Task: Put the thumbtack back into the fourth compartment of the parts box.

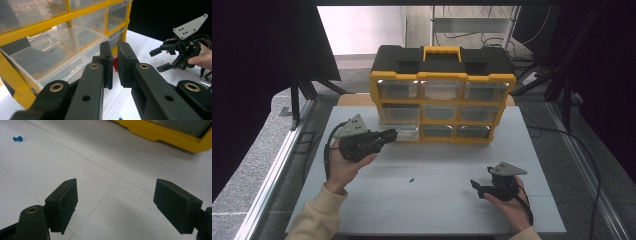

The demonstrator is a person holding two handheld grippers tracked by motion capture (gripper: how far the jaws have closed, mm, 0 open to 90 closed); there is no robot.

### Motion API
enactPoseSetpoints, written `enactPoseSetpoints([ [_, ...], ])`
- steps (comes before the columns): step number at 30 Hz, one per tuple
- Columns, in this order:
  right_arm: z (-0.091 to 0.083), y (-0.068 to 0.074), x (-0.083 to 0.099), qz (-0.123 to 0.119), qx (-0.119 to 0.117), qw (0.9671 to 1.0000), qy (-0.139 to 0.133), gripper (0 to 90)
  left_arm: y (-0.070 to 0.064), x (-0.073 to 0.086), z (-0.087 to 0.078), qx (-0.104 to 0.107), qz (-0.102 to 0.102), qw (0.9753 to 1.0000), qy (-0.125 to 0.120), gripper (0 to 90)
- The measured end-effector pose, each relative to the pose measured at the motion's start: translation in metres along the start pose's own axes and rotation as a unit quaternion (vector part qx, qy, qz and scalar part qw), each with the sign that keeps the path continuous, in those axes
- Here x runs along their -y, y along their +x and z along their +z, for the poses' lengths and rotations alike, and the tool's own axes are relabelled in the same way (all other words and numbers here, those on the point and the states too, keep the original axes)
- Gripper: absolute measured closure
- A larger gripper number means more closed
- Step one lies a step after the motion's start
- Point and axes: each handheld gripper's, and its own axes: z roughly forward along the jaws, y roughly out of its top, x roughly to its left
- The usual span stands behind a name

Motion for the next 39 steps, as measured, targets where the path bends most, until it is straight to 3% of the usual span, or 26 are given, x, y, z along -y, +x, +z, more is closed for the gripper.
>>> enactPoseSetpoints([
  [9,-0.001,0.0,0.0,0.001,-0.001,1.0,-0.005,19.4,0.006,-0.008,0.003,0.003,-0.01,0.9998,-0.015,82.9],
  [17,-0.003,-0.001,-0.001,0.0,-0.007,1.0,-0.005,19.4,0.009,-0.025,0.006,-0.01,0.002,0.9999,-0.013,82.9],
  [24,-0.003,0.0,-0.001,0.004,-0.001,0.9999,-0.011,19.4,0.017,-0.032,0.009,-0.023,-0.001,0.9996,-0.018,82.9],
  [33,-0.003,0.0,-0.001,0.002,-0.001,0.9999,-0.011,19.3,0.04,-0.035,0.029,-0.051,-0.027,0.9983,-0.004,82.8],
  [37,-0.003,0.001,-0.001,0.0,-0.003,0.9999,-0.013,19.3,0.049,-0.031,0.041,-0.052,-0.047,0.9975,0.002,81.9],
  [39,-0.004,0.001,-0.001,0.0,-0.003,0.9999,-0.013,19.3,0.049,-0.028,0.042,-0.045,-0.048,0.9978,-0.005,73.9],
])
